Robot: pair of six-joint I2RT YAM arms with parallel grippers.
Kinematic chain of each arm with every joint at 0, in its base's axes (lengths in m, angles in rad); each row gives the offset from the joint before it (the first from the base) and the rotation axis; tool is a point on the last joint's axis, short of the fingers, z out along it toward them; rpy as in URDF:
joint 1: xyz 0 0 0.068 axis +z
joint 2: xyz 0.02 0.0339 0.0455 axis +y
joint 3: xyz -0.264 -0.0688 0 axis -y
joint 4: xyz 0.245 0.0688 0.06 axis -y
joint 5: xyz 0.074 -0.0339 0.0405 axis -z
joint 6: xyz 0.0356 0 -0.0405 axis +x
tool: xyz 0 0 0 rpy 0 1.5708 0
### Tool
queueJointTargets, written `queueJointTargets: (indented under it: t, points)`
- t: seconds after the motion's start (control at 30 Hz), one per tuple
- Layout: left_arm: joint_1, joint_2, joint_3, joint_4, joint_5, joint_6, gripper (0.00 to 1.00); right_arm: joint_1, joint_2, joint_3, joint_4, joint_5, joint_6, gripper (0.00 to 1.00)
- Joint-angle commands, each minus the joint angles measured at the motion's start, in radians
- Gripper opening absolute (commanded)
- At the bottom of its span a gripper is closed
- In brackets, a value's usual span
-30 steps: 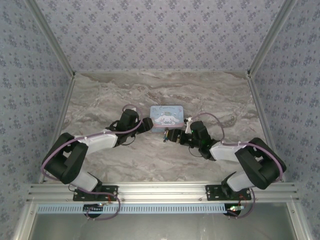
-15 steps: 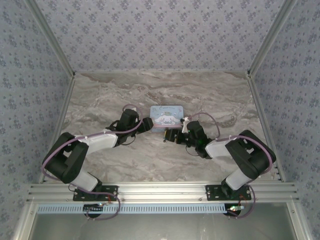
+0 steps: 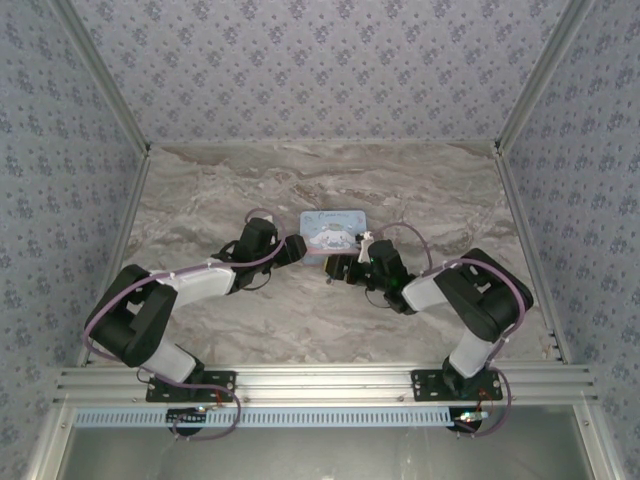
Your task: Unlock a padlock with a key
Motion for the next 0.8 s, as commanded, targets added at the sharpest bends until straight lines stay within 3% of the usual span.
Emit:
queueJointTargets:
  t: [0.0, 0.77]
  points:
    - [-0.002, 0.027, 0.006, -0.042, 0.007, -0.003, 0.73, 0.007, 0.031, 0.023, 0.08, -0.009, 0.004, 0.59]
    - [-0.002, 0.033, 0.009, -0.053, 0.001, -0.007, 0.72, -0.003, 0.042, -0.033, 0.17, -0.009, 0.01, 0.33]
